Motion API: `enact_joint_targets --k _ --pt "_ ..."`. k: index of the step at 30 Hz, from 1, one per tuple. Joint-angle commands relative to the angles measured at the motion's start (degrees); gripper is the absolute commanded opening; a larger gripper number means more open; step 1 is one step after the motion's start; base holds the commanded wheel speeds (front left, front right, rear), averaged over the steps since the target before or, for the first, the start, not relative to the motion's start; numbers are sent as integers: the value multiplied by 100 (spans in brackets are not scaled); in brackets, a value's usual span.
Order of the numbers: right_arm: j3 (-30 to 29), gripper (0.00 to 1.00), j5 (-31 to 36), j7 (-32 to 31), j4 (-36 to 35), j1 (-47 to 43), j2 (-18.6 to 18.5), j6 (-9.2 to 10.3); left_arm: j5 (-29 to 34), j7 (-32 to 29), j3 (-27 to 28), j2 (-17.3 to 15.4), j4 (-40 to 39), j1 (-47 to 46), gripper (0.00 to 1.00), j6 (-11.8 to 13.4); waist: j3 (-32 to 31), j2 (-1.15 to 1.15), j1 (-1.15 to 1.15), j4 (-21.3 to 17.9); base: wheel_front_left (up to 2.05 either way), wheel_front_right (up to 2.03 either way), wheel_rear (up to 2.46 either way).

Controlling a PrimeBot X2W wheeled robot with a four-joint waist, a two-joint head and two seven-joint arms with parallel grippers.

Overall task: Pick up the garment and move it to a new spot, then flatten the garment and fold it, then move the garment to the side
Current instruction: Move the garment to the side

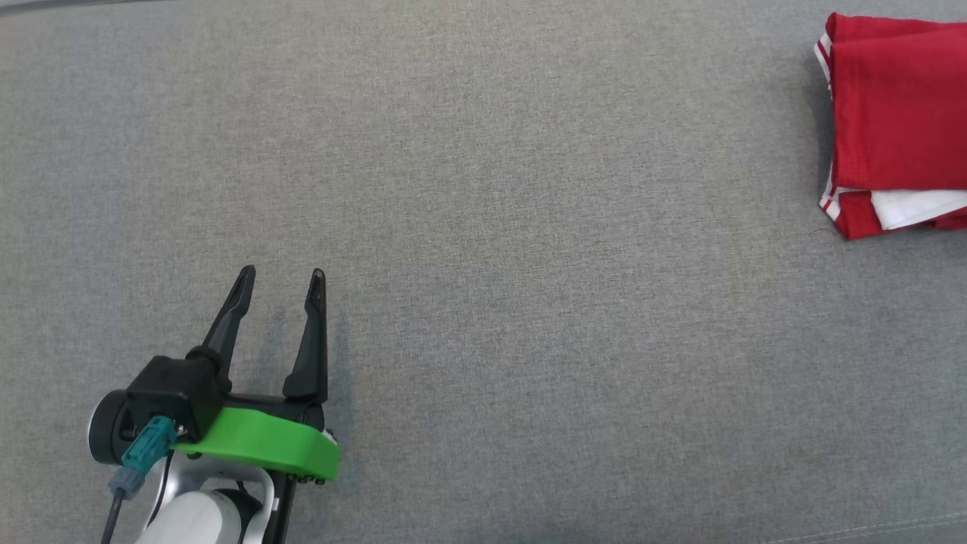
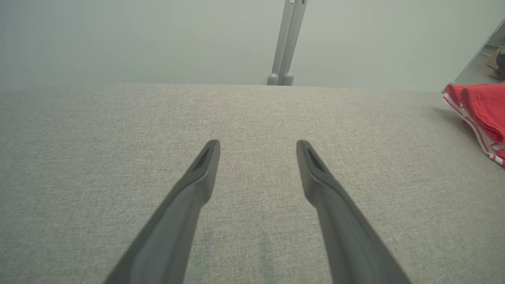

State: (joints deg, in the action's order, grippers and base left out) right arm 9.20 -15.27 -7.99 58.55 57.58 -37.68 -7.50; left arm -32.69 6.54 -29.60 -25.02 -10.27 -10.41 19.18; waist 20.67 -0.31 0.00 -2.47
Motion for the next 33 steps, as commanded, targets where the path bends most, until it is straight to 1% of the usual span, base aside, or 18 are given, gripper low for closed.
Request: enact_joint_targets --k 1,3,4,5,6,7,11,12,20,24,27,31,33 --pt "-39 0 88 70 36 104 -9 2 16 -13 23 -55 -20 -114 100 22 77 31 0 33 0 0 0" --pt "-154 0 270 266 210 161 3 3 39 -39 22 -78 -59 -112 100 49 119 31 0 32 0 0 0" --pt "-207 20 392 399 270 188 5 3 47 -45 18 -84 -77 -113 100 62 135 31 0 31 0 0 0" --pt "-259 42 495 510 351 223 5 3 58 -61 15 -92 -95 -121 100 58 152 31 0 29 0 0 0" --pt "-297 90 603 615 423 251 18 3 64 -68 13 -101 -107 -129 100 55 166 31 0 25 0 0 0" --pt "-344 100 742 717 494 277 27 3 64 -81 11 -108 -121 -136 100 66 176 31 0 20 0 0 0" --pt "-591 100 1141 1076 699 381 113 3 69 -114 6 -131 -151 -140 100 98 203 31 0 -4 0 0 0" --pt "-701 100 1283 1185 802 390 204 3 74 -124 4 -145 -167 -142 100 104 216 31 0 -17 0 0 0" --pt "-948 100 1737 1554 1008 461 436 3 64 -124 1 -164 -154 -163 100 122 174 31 0 -66 0 0 0" --pt "-993 100 1801 1825 1001 493 617 3 -2 -56 52 -132 -112 -146 100 126 9 31 0 -117 0 0 0" --pt "-968 100 1790 2012 932 483 849 3 -78 19 105 -110 -75 -119 100 89 -161 31 0 -175 0 0 0" --pt "-871 100 1601 2212 717 499 1144 3 -224 198 293 -28 -15 -95 100 97 -396 31 0 -268 0 0 0" --pt "-757 100 1504 2268 562 446 1296 3 -248 280 360 -38 49 -55 100 135 -518 31 0 -319 0 0 0"
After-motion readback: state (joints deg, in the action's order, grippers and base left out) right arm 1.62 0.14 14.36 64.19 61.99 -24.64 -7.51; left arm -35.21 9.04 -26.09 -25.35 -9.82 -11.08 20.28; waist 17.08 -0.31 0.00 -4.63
